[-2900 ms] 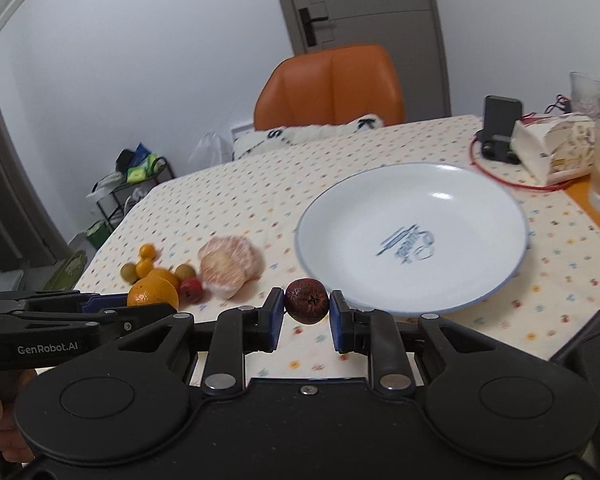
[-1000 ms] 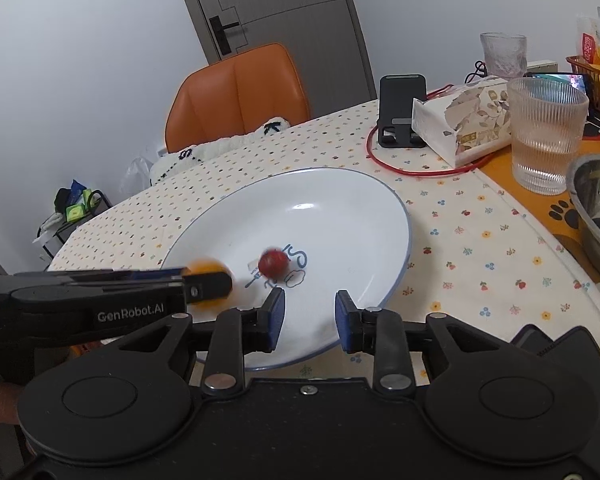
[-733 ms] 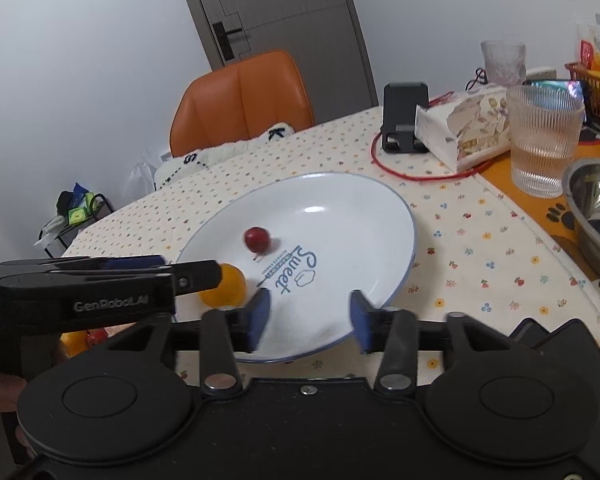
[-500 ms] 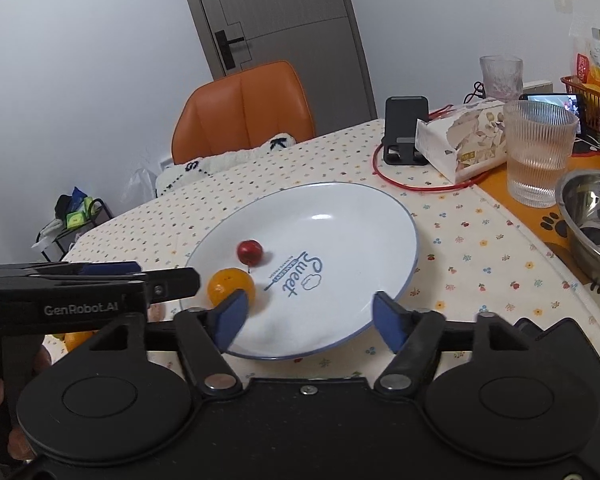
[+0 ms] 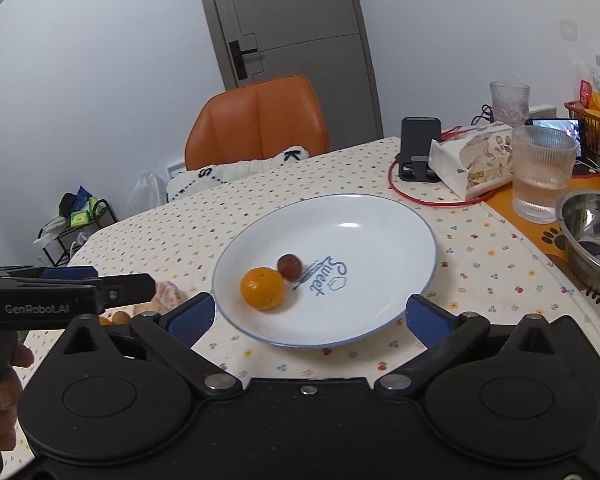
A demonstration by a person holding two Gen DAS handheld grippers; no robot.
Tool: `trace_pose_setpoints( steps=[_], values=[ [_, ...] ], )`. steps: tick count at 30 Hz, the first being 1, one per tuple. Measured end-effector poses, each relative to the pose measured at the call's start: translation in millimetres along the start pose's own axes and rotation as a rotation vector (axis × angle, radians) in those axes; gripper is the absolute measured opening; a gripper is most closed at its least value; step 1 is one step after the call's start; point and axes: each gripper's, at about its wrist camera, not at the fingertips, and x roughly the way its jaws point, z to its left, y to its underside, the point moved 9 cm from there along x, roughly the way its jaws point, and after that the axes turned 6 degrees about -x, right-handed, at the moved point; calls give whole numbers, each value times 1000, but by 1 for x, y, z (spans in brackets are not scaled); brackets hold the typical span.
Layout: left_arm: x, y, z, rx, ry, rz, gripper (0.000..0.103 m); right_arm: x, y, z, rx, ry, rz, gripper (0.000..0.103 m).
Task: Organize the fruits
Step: 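Open both tools to drop the orange and red date onto the plate, then grasp a large orange with the left tool while the right tool grasps a pomelo segment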
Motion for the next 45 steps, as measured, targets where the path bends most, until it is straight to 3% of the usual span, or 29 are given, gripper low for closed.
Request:
trace_pose_setpoints(
  steps=[17,33,41,45],
  values=[
    [-47,26,58,-89,-24,-22,88,-7,5,47,-22,-55,-20,103],
    [-53,44,94,-144,-23,-37,87,4,15,92,-85,-126,7,103],
    [-38,47,98,-163,-9,-27,82,16,17,110,-119,-180,23,93],
    [-27,47,99,-175,0,-13,74,25,19,113,-122,-198,42,84]
  ],
)
